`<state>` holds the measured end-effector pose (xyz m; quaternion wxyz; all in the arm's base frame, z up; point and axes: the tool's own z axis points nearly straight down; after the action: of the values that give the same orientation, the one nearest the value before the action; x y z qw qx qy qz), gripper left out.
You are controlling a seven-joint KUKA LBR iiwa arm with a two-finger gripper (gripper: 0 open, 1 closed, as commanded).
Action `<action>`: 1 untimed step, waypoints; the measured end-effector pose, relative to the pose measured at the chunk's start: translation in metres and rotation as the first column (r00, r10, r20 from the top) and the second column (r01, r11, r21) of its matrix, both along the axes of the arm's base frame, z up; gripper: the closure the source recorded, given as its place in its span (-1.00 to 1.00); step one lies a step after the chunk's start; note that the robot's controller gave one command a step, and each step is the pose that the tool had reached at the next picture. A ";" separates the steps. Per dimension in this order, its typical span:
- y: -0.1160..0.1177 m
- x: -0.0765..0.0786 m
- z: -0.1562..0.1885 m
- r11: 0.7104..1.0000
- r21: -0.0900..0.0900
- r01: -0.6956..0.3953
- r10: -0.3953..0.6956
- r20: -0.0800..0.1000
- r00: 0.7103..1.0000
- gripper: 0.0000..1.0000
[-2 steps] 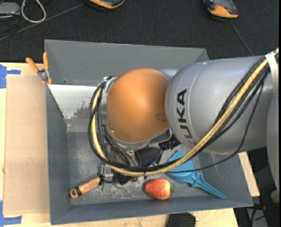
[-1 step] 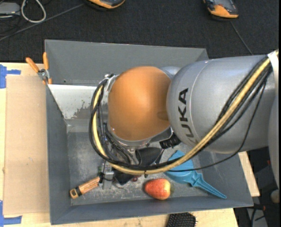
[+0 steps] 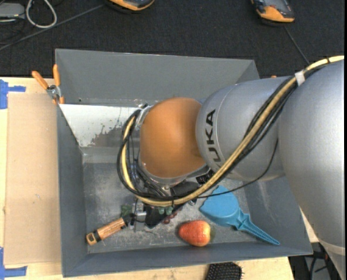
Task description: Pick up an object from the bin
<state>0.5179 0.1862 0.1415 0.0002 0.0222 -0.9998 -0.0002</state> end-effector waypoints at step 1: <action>-0.064 -0.002 -0.076 0.987 0.002 -0.158 0.158 0.003 0.987 -1.00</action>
Offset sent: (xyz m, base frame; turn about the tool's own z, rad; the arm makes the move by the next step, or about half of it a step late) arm 0.0037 -0.0550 -0.0715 -0.0021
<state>0.5158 0.1226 0.0658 -0.0013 0.1013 -0.9949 -0.0012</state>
